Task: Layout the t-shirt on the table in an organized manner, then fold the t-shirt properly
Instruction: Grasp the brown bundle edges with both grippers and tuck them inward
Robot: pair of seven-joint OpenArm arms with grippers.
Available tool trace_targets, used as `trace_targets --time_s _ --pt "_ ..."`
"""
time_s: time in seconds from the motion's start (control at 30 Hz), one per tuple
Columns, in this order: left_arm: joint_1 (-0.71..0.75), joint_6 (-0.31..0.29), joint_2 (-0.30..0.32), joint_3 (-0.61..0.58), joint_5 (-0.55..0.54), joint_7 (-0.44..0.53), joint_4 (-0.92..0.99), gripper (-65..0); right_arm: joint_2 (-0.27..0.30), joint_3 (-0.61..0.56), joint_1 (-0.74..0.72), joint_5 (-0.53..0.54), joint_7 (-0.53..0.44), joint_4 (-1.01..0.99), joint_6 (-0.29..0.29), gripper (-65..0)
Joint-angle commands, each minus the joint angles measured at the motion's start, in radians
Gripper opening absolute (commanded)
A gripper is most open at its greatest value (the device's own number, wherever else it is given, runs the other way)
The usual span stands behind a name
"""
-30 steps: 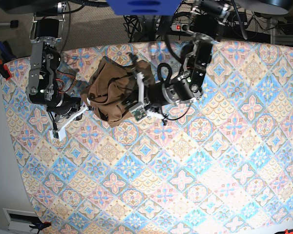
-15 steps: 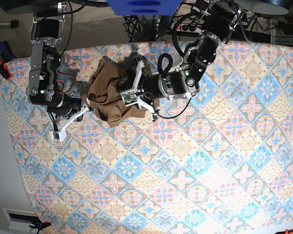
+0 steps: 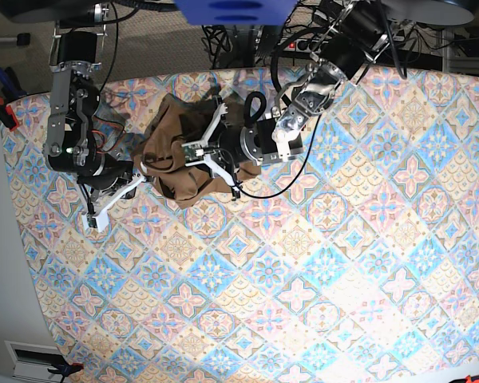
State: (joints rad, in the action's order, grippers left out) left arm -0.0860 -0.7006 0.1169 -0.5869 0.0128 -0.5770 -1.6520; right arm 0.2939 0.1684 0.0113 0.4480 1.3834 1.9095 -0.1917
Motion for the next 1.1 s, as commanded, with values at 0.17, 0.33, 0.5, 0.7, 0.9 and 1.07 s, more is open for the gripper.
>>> trace_targets --time_s 0.17,0.33,0.5,0.7,0.9,1.07 --pt "-0.027 0.002 -0.029 0.0 -0.009 0.039 0.011 -56.8 0.009 0.006 -0.017 0.007 -0.014 0.015 0.002 -65.0" --pt "-0.027 0.002 -0.027 0.015 -0.012 0.039 0.006 -65.0 0.009 0.007 -0.017 0.007 -0.016 0.015 0.002 -65.0" --pt "-0.019 0.002 -0.027 0.083 -0.014 0.039 -0.02 -65.0 0.008 0.007 -0.018 0.007 -0.016 0.015 0.002 -65.0" --pt "0.002 0.002 -0.029 0.206 -0.02 0.039 -0.076 -65.0 0.008 0.006 -0.018 0.007 -0.016 0.015 0.002 -65.0" --pt "0.004 0.002 -0.007 0.218 -0.021 0.039 -0.064 -65.0 0.008 0.007 -0.018 0.007 -0.016 0.015 0.002 -65.0" --pt "0.021 0.002 -0.056 0.133 -0.014 0.042 -0.066 -65.0 0.008 0.003 -0.018 0.007 -0.016 -0.026 0.002 -65.0"
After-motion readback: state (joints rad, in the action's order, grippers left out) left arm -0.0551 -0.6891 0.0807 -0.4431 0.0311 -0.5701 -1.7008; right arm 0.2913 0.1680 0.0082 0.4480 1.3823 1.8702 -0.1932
